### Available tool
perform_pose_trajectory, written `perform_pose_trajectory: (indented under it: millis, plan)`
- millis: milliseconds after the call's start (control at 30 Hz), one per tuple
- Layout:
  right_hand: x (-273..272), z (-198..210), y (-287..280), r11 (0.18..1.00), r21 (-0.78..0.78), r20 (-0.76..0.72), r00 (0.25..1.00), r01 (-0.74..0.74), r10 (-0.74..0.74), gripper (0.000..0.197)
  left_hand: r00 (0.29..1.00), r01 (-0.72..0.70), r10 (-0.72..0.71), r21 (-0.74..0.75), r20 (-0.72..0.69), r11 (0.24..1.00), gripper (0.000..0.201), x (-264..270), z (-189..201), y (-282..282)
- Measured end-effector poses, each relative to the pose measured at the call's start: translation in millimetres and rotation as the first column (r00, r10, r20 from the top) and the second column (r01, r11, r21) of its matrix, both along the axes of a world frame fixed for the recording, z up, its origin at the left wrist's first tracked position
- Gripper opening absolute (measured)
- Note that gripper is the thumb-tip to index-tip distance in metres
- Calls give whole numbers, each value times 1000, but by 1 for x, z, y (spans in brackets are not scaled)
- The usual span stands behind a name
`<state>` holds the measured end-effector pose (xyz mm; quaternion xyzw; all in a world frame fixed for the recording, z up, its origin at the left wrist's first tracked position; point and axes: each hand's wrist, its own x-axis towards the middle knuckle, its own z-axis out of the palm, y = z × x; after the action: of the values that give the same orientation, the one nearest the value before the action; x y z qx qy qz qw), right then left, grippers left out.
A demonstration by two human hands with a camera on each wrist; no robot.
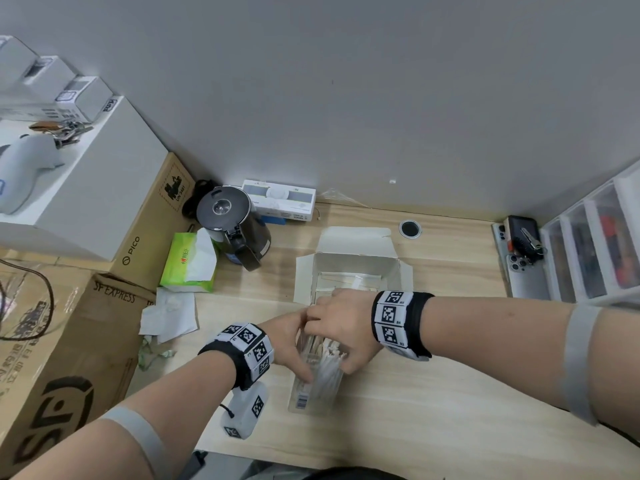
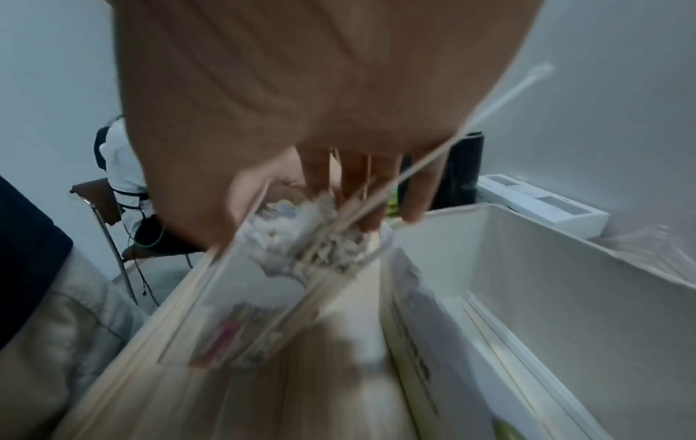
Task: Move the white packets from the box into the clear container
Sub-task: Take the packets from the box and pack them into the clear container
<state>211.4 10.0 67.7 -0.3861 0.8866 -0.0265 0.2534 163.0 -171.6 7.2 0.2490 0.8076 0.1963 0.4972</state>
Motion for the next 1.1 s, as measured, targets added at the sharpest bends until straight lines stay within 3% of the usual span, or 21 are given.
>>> perform_pose_trajectory:
  millis: [200,300,367,433,533,800,933,1033,1100]
  plan:
    - [-6,-4,20,969,-245,-337,934,32,-116,44,999,23,-22,17,-39,1000,114,-3,6,1]
    - [-18,-2,27,934,-263,-408,849,243,-336,47,999,45,-45,-14,-19,999,120,-4,9,4]
    - [-23,-1,32,830,-298,-258,797,472,-546,56,999,33,-33,-19,-4,999,113,-4,9,4]
    - [-21,-5,30,718,-309,16,758,623,-652,61,1000,26,-26,-17,-6,1000,110,-4,10,4]
    - [-6,-19,12,786,-238,213,820,571,-532,64,999,28,-28,-14,-21,1000,114,-4,12,5]
    - [22,-50,-21,810,-262,107,850,525,-516,67,999,17,-16,-36,49,999,90,-7,7,5]
    - [20,-45,-15,785,-310,97,839,537,-536,64,999,40,-39,-36,37,999,97,-9,7,7]
    - [9,-33,-2,649,-378,118,730,660,-673,46,997,79,-79,-31,10,996,102,-11,9,7]
    - [-12,-31,12,521,-324,154,588,789,-794,25,993,118,-118,-41,13,992,111,-14,10,7]
